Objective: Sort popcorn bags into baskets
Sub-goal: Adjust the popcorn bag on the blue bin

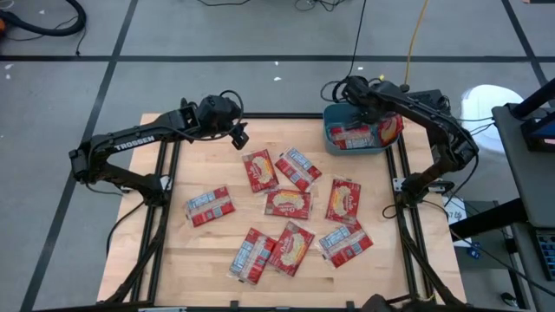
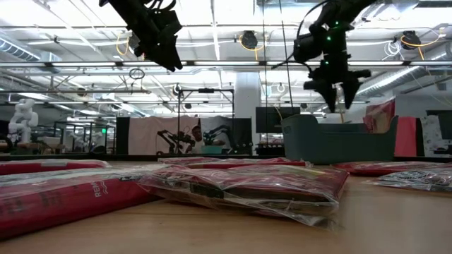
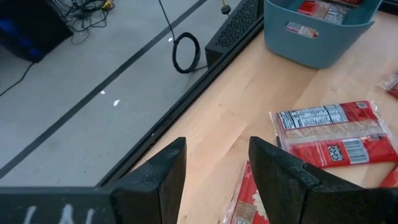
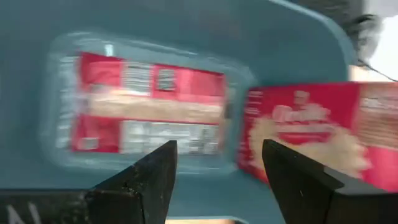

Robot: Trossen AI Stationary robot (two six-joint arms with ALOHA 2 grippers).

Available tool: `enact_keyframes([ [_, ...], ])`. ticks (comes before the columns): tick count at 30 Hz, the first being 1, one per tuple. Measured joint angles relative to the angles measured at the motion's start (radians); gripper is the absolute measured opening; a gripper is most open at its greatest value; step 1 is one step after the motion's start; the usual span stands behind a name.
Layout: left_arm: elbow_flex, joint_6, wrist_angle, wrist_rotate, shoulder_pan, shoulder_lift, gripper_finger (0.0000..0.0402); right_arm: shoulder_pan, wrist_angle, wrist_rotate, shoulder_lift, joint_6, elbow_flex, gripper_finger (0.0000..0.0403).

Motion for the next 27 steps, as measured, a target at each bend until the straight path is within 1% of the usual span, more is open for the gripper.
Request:
enact_keyframes([
  [2,0.0,0.0,0.0,0.013,0.0,0.0,0.0179,0.009,0.108,-0.101,-0.001,-0.076,-0.01,0.0228],
  [3,0.0,0.0,0.0,0.014,0.0,0.0,0.0179,0.011,0.164,-0.153,-0.002,-0.099,-0.022,0.0228],
  [4,0.0,0.0,0.0,0.016,0.0,0.0,0.0179,0.011,0.198,-0.181,-0.001,-0.094,-0.034,0.0228],
  [7,0.0,0.0,-0.001,0.017,0.0,0.0,0.0179,0.012,0.225,-0.184,0.013,0.028,-0.068,0.0224],
  [9,0.0,-0.001,-0.002,0.017,0.0,0.0,0.0179,0.002,0.273,-0.202,0.014,0.063,-0.112,0.0221],
  [11,0.0,-0.01,-0.001,0.017,0.0,0.0,0.0179,0.0,0.35,-0.236,0.014,0.083,-0.162,0.022],
  [15,0.0,-0.023,-0.002,0.017,0.0,0.0,0.0179,0.005,0.441,-0.339,0.014,0.123,-0.273,0.022],
  [21,0.0,-0.054,-0.002,0.017,0.0,0.0,0.0179,0.003,0.516,-0.341,0.014,0.107,-0.369,0.022],
  [27,0.0,-0.049,-0.002,0.017,0.003,0.0,0.0179,-0.004,0.601,-0.337,0.014,0.078,-0.444,0.022],
])
